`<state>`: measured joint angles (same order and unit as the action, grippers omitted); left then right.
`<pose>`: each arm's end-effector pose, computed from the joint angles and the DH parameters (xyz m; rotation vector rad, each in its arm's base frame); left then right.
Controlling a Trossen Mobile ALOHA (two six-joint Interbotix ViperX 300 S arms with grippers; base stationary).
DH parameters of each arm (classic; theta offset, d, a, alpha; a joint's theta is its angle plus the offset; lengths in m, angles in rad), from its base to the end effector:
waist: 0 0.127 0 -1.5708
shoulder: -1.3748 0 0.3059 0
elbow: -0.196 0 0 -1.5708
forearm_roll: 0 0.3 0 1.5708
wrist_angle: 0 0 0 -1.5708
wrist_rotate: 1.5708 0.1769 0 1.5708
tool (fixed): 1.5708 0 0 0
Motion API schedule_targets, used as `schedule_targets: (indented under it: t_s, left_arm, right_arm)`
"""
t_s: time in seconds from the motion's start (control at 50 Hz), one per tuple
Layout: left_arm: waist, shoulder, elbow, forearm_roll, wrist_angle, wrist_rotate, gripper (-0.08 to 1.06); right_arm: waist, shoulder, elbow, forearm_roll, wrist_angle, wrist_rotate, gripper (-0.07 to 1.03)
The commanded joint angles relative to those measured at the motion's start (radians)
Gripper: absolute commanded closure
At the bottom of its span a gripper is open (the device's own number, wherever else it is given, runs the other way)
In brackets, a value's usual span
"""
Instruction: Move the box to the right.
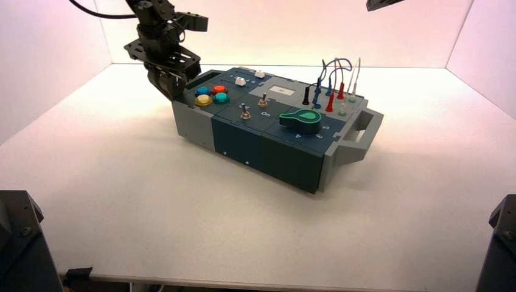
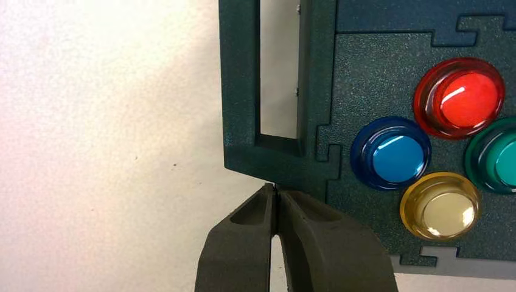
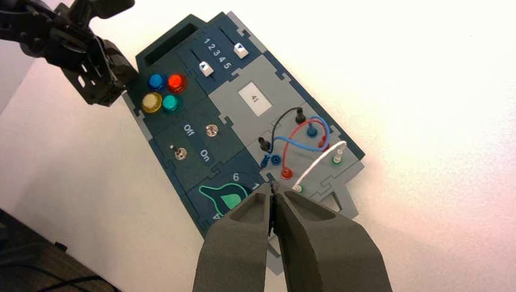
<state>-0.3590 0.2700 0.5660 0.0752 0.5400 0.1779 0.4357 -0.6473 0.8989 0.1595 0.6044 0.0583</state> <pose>0.3516 -0.1247 0.0043 0.4749 1.3206 -0.4331 0.2411 0.1299 0.1952 0.0268 0.8888 0.4108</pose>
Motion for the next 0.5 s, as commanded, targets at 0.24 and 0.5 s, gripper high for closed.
schedule_targets:
  t_s: [0.24, 0.5]
  left_arm:
    - [-0.109, -0.025, -0.035, -0.026, -0.002, 0.002, 1.01]
    - [-0.172, -0.025, -0.046, -0.044, 0.011, -0.002, 1.01]
  right_arm:
    - [-0.002, -0.008, -0.014, 0.005, -0.002, 0.008, 0.98]
    - [0.000, -0.003, -0.009, 0.005, -0.002, 0.008, 0.98]
